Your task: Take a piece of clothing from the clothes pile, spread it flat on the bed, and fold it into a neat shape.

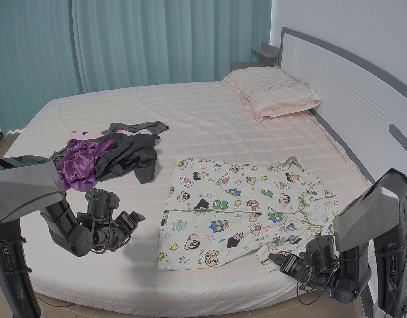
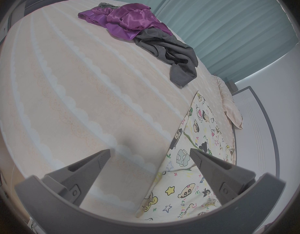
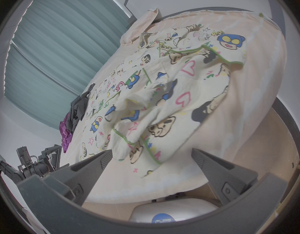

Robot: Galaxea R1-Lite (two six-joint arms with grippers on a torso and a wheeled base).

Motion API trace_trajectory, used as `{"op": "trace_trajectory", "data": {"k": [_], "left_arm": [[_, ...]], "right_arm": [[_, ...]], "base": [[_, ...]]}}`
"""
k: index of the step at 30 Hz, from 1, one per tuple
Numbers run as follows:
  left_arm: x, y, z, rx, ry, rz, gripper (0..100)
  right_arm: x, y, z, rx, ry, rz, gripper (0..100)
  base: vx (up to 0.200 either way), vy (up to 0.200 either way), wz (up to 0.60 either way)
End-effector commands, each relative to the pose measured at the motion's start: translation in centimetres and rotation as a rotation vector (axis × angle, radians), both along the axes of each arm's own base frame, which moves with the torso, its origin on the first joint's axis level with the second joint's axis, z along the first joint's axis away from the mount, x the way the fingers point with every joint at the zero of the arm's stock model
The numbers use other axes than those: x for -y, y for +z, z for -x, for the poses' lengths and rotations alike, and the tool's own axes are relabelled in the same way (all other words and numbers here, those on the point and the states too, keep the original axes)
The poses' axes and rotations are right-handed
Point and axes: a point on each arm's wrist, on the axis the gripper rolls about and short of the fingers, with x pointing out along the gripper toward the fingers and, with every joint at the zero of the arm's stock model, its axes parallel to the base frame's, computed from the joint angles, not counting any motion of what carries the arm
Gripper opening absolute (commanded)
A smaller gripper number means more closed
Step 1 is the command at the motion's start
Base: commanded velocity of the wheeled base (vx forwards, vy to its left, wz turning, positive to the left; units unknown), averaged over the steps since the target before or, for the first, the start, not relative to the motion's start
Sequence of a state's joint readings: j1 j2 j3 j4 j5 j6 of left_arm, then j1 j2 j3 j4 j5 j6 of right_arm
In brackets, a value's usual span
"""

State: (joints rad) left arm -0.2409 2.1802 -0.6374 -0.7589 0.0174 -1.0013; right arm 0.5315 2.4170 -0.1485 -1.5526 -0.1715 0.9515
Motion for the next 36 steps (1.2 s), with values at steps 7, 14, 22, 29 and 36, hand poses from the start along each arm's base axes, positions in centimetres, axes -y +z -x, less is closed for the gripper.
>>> {"op": "trace_trajectory", "data": {"k": [7, 14, 22, 29, 36], "left_arm": [[0.0, 0.0, -0.1, 0.001, 0.002, 0.001, 100], [0.0, 0.0, -0.2, 0.004, 0.004, 0.002, 100], [0.0, 0.0, -0.2, 0.006, 0.004, 0.002, 100], [0.0, 0.1, -0.2, 0.007, 0.004, 0.003, 100], [0.0, 0.1, -0.1, 0.007, 0.004, 0.003, 100]], "right_arm": [[-1.6, -0.2, -1.0, 0.067, 0.005, -0.017, 100], [-1.2, -1.0, -0.8, 0.036, -0.002, 0.018, 100], [-1.1, -2.3, -0.9, 0.027, -0.004, 0.094, 0], [-0.9, -2.2, -0.9, 0.031, -0.007, 0.097, 0], [0.4, 0.5, 0.1, 0.059, -0.021, 0.102, 0]], "base": [[0.000, 0.000, 0.00], [0.000, 0.000, 0.00], [0.000, 0.000, 0.00], [0.000, 0.000, 0.00], [0.000, 0.000, 0.00]]}}
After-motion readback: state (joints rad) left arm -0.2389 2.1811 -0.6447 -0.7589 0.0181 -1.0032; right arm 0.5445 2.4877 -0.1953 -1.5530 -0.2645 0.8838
